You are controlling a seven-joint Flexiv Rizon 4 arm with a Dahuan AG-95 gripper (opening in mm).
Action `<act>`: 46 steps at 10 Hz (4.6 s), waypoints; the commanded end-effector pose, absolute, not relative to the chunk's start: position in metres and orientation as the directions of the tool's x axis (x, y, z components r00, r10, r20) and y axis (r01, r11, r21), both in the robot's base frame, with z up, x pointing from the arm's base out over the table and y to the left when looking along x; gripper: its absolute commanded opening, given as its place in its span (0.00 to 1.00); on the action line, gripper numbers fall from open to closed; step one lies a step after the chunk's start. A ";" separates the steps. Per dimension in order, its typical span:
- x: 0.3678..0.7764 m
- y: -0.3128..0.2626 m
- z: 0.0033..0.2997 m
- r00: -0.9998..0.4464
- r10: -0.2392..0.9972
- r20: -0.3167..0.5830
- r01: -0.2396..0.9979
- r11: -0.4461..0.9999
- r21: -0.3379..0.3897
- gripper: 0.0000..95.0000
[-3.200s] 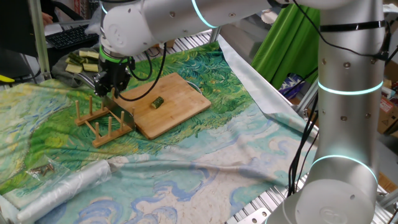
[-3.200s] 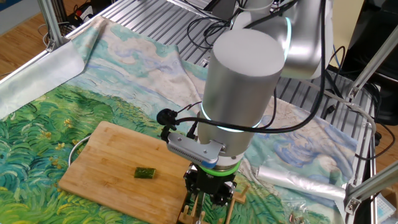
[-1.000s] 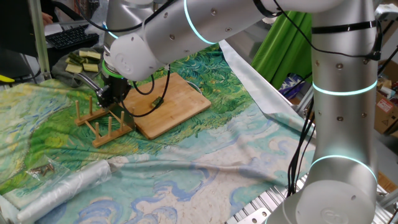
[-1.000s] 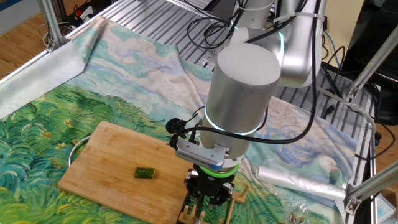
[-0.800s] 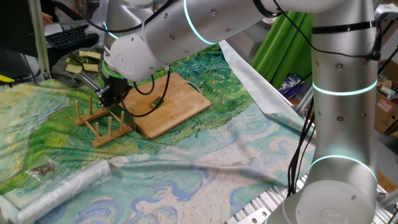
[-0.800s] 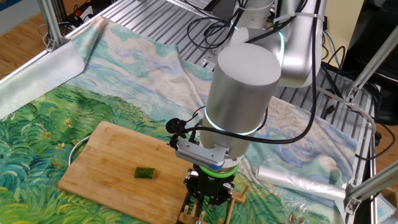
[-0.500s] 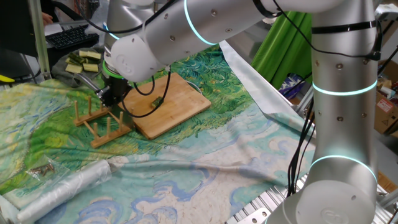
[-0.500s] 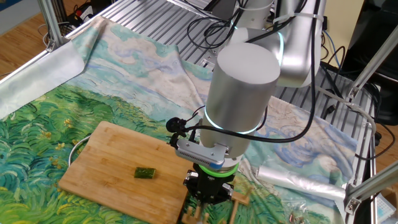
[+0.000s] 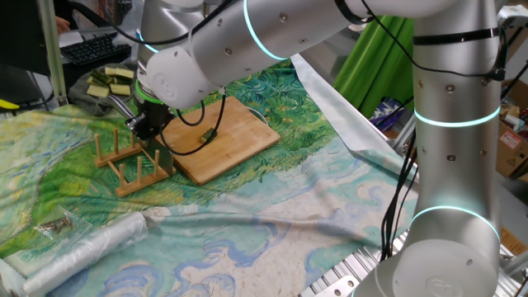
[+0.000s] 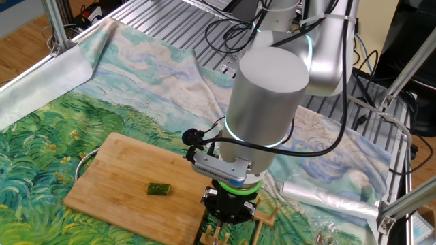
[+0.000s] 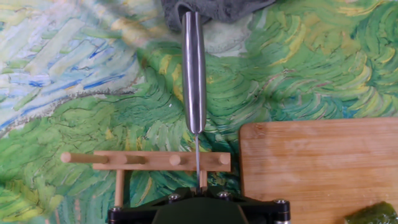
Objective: Chop the cucumber into shreds
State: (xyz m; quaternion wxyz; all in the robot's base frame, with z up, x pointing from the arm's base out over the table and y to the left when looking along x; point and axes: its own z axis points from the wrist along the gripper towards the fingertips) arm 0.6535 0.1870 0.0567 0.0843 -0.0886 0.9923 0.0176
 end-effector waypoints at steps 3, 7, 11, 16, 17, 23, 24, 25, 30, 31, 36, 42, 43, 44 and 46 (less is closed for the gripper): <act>0.655 0.189 0.083 -0.978 -0.120 -0.171 -0.126 0.992 0.025 0.00; 0.654 0.187 0.130 -0.989 0.006 -0.151 -0.002 0.999 0.054 0.00; 0.661 0.172 0.172 -0.990 0.058 -0.129 0.049 0.997 0.067 0.00; 0.676 0.103 0.177 -0.989 -0.072 -0.132 -0.081 0.995 0.060 0.00; 0.680 0.090 0.170 -0.986 -0.105 -0.132 -0.114 0.992 0.057 0.00; 0.684 0.039 0.135 -0.961 -0.223 -0.161 -0.233 0.972 0.043 0.00; 0.683 0.034 0.129 -0.960 -0.224 -0.168 -0.234 0.971 0.041 0.00; 0.681 0.029 0.122 -0.961 -0.217 -0.169 -0.227 0.973 0.042 0.00; 0.663 0.026 0.100 -0.959 -0.216 -0.184 -0.227 0.973 0.042 0.00; 0.663 0.026 0.097 -0.958 -0.217 -0.187 -0.228 0.973 0.039 0.00; 0.660 0.022 0.087 -0.954 -0.226 -0.197 -0.236 0.971 0.030 0.00; 0.655 0.016 0.081 -0.953 -0.226 -0.204 -0.236 0.971 0.027 0.00; 0.654 0.016 0.080 -0.952 -0.226 -0.205 -0.236 0.971 0.026 0.00; 0.654 0.017 0.075 -0.951 -0.226 -0.213 -0.236 0.972 0.024 0.00; 0.653 0.017 0.063 -0.947 -0.224 -0.229 -0.235 0.972 0.020 0.00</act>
